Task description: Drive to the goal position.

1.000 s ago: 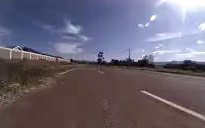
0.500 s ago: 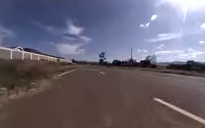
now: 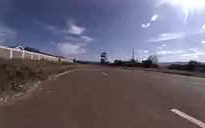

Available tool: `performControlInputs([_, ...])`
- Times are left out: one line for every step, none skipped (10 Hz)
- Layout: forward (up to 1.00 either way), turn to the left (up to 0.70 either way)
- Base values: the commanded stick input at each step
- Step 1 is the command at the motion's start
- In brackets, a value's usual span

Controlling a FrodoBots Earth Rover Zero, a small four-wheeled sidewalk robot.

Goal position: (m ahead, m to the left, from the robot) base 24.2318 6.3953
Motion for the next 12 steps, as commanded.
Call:
performControlInputs([1.0,0.0])
performControlInputs([1.0,0.0])
performControlInputs([1.0,0.09])
performControlInputs([1.0,0.25])
performControlInputs([1.0,0.4])
performControlInputs([1.0,0.4])
performControlInputs([1.0,0.4])
performControlInputs([1.0,0.0])
performControlInputs([1.0,0.0])
performControlInputs([1.0,0.0])
performControlInputs([1.0,0.0])
performControlInputs([1.0,0.0])
